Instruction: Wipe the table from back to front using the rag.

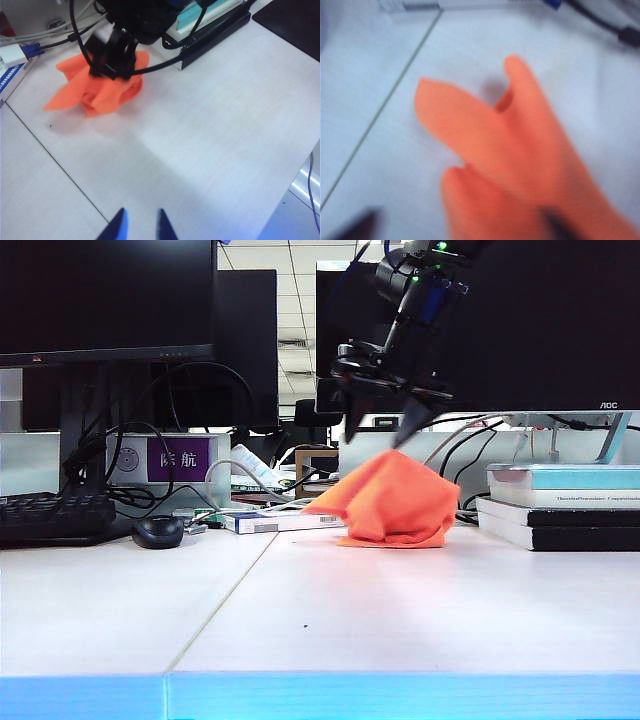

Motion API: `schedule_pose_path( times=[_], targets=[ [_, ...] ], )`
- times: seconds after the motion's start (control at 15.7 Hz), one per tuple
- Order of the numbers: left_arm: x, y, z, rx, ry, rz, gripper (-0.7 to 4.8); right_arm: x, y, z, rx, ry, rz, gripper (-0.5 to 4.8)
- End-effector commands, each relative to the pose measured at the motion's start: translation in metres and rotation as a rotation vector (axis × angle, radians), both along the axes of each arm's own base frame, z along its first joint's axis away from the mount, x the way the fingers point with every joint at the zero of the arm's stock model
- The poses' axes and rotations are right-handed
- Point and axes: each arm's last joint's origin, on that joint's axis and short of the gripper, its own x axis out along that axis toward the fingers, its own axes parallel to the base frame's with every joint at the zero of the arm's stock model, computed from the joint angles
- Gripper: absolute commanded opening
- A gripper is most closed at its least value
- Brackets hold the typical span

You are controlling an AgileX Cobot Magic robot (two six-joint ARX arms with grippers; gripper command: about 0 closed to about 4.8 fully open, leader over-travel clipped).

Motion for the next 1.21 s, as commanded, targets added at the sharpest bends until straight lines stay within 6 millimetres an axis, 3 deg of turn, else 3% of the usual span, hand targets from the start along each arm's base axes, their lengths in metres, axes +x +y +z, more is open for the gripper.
schedule_pose_path(
  times=[0.06,0.13,0.32,0.51,0.76,0.95,1.14,1.21],
  targets=[
    [0.000,0.000,0.004,-0.013,-0.025,-0.008,0.84,-0.008,-0.002,0.010,0.016,0.027,0.005,-0.20],
    [0.000,-0.001,0.004,-0.015,-0.034,-0.010,0.84,-0.009,-0.002,0.011,0.031,0.035,0.007,0.28],
    [0.003,-0.002,0.005,-0.015,-0.070,-0.021,0.84,-0.011,-0.003,0.016,0.064,0.042,-0.014,0.25],
    [0.007,-0.005,0.005,-0.024,-0.085,-0.021,0.84,-0.016,-0.004,0.028,0.087,0.015,-0.027,1.20],
    [0.014,-0.009,0.000,-0.023,-0.082,-0.021,0.84,-0.020,-0.006,0.057,0.118,-0.060,-0.023,1.34],
    [0.020,-0.012,-0.005,-0.016,-0.068,-0.023,0.83,-0.021,-0.007,0.072,0.138,-0.109,-0.021,3.00],
    [0.025,-0.017,-0.010,-0.037,-0.052,-0.065,0.82,-0.022,-0.007,0.075,0.141,-0.117,-0.021,3.10],
    [0.026,-0.018,-0.010,-0.040,-0.050,-0.070,0.79,-0.023,-0.007,0.075,0.143,-0.110,-0.017,2.82]
  ],
)
